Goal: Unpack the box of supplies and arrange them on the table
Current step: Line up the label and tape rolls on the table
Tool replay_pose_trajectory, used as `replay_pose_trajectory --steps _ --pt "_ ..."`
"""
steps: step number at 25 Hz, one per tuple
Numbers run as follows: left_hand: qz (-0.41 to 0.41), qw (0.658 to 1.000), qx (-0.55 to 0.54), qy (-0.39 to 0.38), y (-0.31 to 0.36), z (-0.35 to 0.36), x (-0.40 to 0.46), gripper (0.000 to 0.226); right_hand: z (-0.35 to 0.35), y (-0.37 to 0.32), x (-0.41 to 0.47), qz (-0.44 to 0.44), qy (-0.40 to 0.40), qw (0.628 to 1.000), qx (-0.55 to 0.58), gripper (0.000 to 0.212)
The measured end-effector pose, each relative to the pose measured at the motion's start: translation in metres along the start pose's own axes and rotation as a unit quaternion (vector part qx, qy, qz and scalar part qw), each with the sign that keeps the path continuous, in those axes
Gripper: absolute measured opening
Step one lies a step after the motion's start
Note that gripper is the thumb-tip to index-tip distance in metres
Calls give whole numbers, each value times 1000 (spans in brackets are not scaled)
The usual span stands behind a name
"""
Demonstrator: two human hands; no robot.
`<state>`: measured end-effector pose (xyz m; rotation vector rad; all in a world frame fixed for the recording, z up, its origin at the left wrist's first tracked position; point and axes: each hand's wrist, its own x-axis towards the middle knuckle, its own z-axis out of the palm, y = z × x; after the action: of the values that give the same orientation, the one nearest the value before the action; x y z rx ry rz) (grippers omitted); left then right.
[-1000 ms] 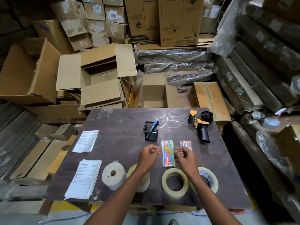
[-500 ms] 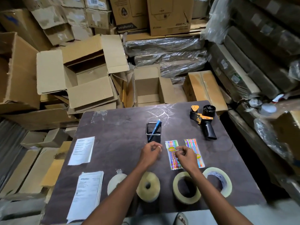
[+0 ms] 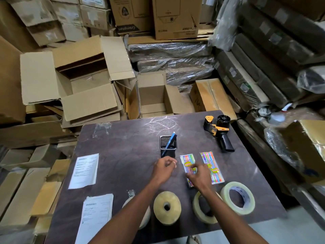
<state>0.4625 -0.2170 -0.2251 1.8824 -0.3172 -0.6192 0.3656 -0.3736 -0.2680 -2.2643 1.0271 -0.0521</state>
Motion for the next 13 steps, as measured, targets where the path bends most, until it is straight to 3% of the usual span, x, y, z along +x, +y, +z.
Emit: replay_pose_trajectory --steps 5,11,13 --pt "-4 1000 25 -9 -2 -6 6 21 1 -8 0 33 -44 998 -21 40" --pt "-10 998 56 -40 -11 -30 2 7 -2 -20 -5 3 -30 999 -37 37" --pt "-11 996 74 -51 -22 -45 -4 11 -3 -27 -14 -21 -57 998 6 31"
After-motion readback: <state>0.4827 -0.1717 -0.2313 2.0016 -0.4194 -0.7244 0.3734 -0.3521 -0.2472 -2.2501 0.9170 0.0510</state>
